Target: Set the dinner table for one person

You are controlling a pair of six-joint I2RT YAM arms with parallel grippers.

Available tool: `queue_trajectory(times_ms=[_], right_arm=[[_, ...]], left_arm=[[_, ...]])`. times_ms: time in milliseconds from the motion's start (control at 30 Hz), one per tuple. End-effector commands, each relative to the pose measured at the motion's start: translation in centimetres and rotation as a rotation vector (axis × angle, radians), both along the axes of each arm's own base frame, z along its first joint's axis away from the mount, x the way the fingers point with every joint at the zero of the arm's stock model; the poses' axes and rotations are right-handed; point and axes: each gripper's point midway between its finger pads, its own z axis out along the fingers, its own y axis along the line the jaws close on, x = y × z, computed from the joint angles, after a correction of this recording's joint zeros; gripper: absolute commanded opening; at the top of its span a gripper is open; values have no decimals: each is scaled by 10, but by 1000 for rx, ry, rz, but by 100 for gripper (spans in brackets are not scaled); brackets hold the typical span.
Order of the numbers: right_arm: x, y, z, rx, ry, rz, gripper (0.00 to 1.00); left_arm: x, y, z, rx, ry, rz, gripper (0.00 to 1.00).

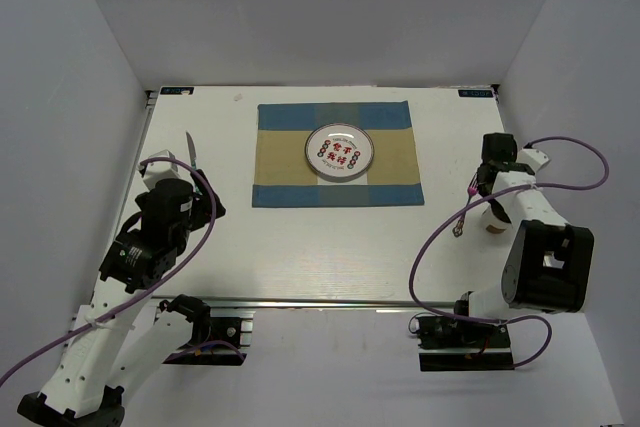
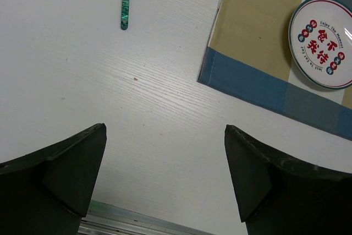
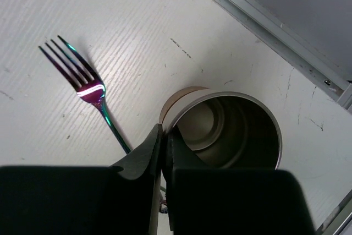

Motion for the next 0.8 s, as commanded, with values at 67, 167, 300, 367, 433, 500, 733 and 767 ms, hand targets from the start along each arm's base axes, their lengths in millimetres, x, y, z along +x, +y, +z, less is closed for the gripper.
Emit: queue_trajectory(times_ms=[67, 167, 300, 367, 433, 500, 733, 767], right_arm=[[36, 16, 64, -57, -155, 108, 0], [70, 51, 87, -36, -222, 260, 0], [125, 108, 78, 5, -131, 460, 0], [159, 146, 96, 24, -148, 599, 0], [195, 171, 89, 38, -124, 669, 0], [217, 197, 61, 32, -61, 755, 0], [289, 238, 57, -50, -140, 924, 0], [294, 240, 51, -60, -140, 935, 0]], left_arm=[[1, 4, 4, -1, -19, 21, 98], [-2, 6, 6, -7, -29, 33, 98], [-5, 9, 10, -17, -53, 42, 98], [-7, 9, 13, -23, -67, 42, 98], [-8, 10, 15, -29, -81, 42, 98], [-9, 11, 16, -30, -84, 45, 98], [-6, 8, 11, -20, -66, 31, 98], [-5, 7, 10, -19, -62, 29, 98]])
